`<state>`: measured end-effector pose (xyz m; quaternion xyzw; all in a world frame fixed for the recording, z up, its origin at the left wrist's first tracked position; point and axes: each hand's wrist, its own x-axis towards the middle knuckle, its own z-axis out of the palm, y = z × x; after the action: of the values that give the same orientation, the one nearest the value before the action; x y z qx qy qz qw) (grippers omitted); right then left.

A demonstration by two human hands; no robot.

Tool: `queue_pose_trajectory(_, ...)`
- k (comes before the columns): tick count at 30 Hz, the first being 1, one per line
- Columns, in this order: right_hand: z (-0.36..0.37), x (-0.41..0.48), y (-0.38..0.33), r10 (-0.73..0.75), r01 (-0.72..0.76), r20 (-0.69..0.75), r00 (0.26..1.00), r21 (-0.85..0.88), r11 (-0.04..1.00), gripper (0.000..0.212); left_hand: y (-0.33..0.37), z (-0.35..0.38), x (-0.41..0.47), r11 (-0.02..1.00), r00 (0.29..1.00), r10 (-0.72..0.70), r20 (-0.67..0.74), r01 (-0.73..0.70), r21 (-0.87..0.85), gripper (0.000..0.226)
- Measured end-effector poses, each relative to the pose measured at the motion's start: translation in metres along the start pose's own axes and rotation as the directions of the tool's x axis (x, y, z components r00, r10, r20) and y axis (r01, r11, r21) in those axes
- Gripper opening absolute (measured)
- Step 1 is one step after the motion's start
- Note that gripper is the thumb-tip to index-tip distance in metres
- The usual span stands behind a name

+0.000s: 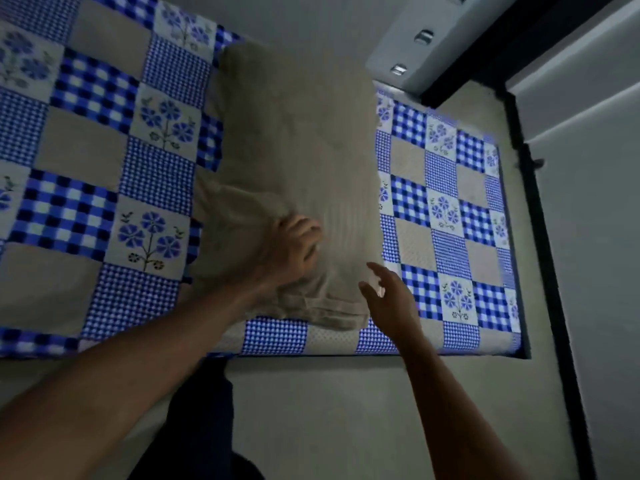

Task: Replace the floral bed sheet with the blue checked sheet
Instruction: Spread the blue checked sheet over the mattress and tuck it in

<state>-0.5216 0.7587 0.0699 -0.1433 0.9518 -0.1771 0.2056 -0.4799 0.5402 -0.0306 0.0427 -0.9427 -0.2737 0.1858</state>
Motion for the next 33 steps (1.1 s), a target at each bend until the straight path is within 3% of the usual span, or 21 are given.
queue_pose_trajectory(7, 0.048, 0.056, 0.062, 0.156, -0.132, -0.104, 0.982, 0.210, 0.969, 0.050, 0.037, 0.049, 0.055, 0.998, 0.998, -0.004, 0.057, 0.001, 0.057, 0.020)
queue_pose_trajectory(12, 0.042, 0.069, 0.105, 0.203, -0.174, -0.076, 0.976, 0.282, 0.944, 0.046, 0.075, 0.111, 0.080, 0.980, 0.938, 0.165, 0.304, -0.190, 0.053, 0.026)
queue_pose_trajectory(15, 0.034, 0.085, 0.144, 0.225, -0.190, -0.080, 0.971, 0.317, 0.929, 0.046, 0.095, 0.158, 0.085, 0.972, 0.906, 0.197, 0.375, -0.231, 0.046, 0.029)
queue_pose_trajectory(18, 0.039, 0.108, 0.194, 0.284, -0.241, -0.087, 0.955, 0.331, 0.912, 0.051, 0.111, 0.211, 0.091, 0.979, 0.891, 0.167, 0.422, -0.201, 0.036, 0.029)
queue_pose_trajectory(21, 0.055, 0.135, 0.241, 0.249, -0.180, -0.159, 0.955, 0.356, 0.917, 0.053, 0.121, 0.269, 0.101, 0.997, 0.916, 0.041, 0.400, -0.061, 0.038, 0.043)
queue_pose_trajectory(24, 0.075, 0.164, 0.279, 0.096, -0.055, -0.177, 0.979, 0.225, 0.973, 0.055, 0.120, 0.319, 0.114, 0.988, 0.918, -0.103, 0.382, 0.049, 0.149, 0.057)
queue_pose_trajectory(27, 0.084, 0.185, 0.321, -0.025, 0.031, -0.103, 0.994, 0.056, 0.998, 0.058, 0.120, 0.360, 0.113, 0.938, 0.894, -0.238, 0.379, 0.111, 0.328, 0.063)
queue_pose_trajectory(30, 0.081, 0.197, 0.379, 0.006, -0.007, -0.150, 0.989, -0.007, 1.000, 0.056, 0.137, 0.386, 0.104, 0.880, 0.892, -0.280, 0.355, 0.090, 0.466, 0.068)
queue_pose_trajectory(33, 0.070, 0.188, 0.443, 0.084, -0.115, -0.271, 0.959, -0.103, 0.988, 0.059, 0.183, 0.411, 0.097, 0.878, 0.887, -0.194, 0.419, -0.033, 0.477, 0.074)
